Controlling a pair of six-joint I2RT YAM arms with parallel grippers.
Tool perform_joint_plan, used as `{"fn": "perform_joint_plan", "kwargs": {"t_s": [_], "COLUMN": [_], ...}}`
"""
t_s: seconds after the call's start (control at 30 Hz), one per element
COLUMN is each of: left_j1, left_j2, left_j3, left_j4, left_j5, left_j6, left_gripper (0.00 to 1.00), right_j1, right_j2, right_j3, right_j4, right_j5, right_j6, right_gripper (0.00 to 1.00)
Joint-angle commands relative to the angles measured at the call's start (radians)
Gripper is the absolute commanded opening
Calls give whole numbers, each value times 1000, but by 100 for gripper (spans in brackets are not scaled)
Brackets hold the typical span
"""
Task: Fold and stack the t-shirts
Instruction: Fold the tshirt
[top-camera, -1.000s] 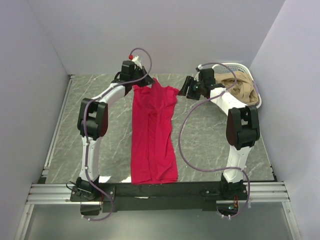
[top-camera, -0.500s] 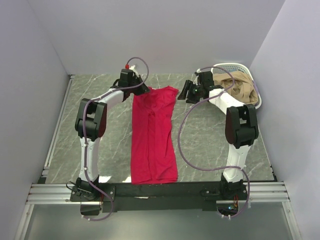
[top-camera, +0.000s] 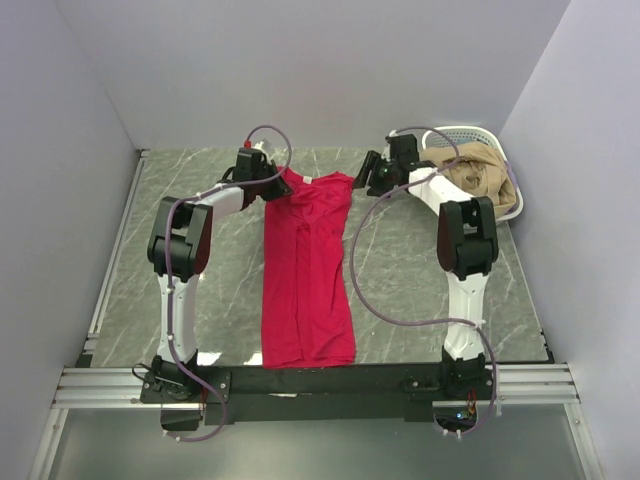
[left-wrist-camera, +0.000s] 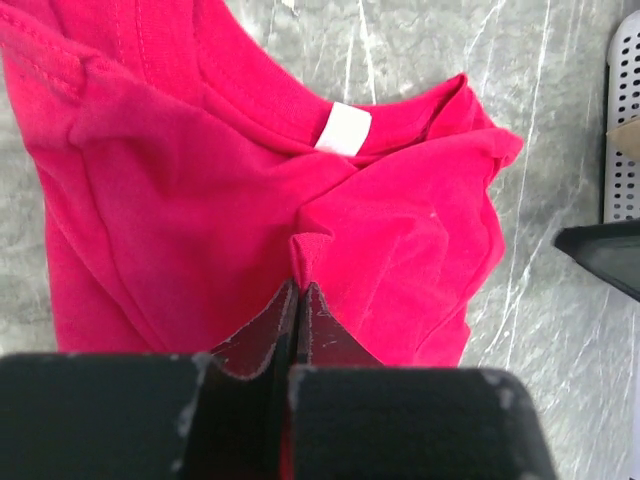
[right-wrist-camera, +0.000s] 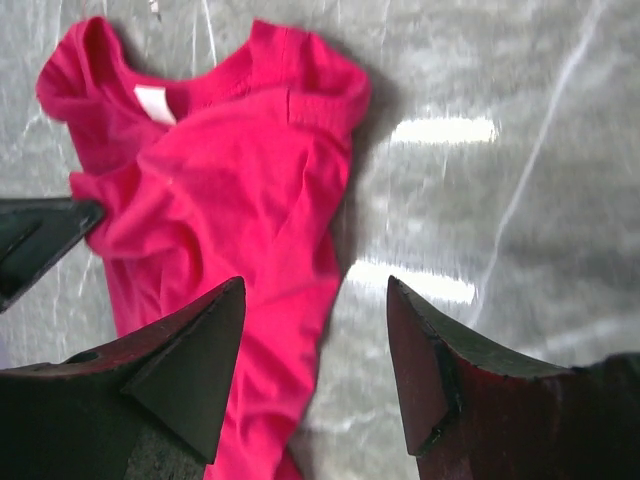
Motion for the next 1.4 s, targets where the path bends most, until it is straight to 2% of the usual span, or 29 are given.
{"fn": "perform_joint_plan", "kwargs": {"t_s": [0.0, 0.03, 0.07, 0.13, 0.17, 0.23, 0.43, 0.53, 0.67, 0.8, 1.1, 1.37], "left_j1": [18, 22, 28, 31, 33, 31, 16, -12, -61, -78, -85, -99], "left_j2": [-5, 10, 10, -26, -45, -92, -154, -142, -111, -83, 73, 171], "left_j3": [88, 101, 111, 82, 50, 33, 20, 48, 100, 117, 240, 281], "left_j4": [-3, -15, -21, 11, 20, 22, 23, 20, -18, 9, 17, 32], "left_j5": [6, 6, 3, -13, -18, -26, 60, 106, 154, 181, 293, 336], "left_j6": [14, 19, 18, 14, 21, 28, 30, 30, 45, 30, -2, -19], "left_gripper": [14, 39, 53, 73, 79, 84, 86, 86, 85, 85, 85, 84], "right_j1": [3, 8, 10, 16, 20, 37, 68, 89, 126, 189, 250, 286], "right_j2": [18, -12, -32, -92, -117, -202, -339, -385, -463, -583, -716, -698], "right_j3": [34, 10, -16, -93, -114, -205, -358, -440, -584, -694, -825, -875], "right_j4": [3, 14, 20, 28, 17, 11, -49, -41, -32, -53, -107, -67], "right_j5": [-45, -42, -42, -71, -71, -63, -82, -120, -99, -79, -36, -37], "right_j6": [14, 10, 4, -9, -30, -49, -93, -85, -81, -98, -95, -76], "right_gripper": [65, 65, 65, 65, 65, 65, 65, 65, 64, 62, 61, 59]}}
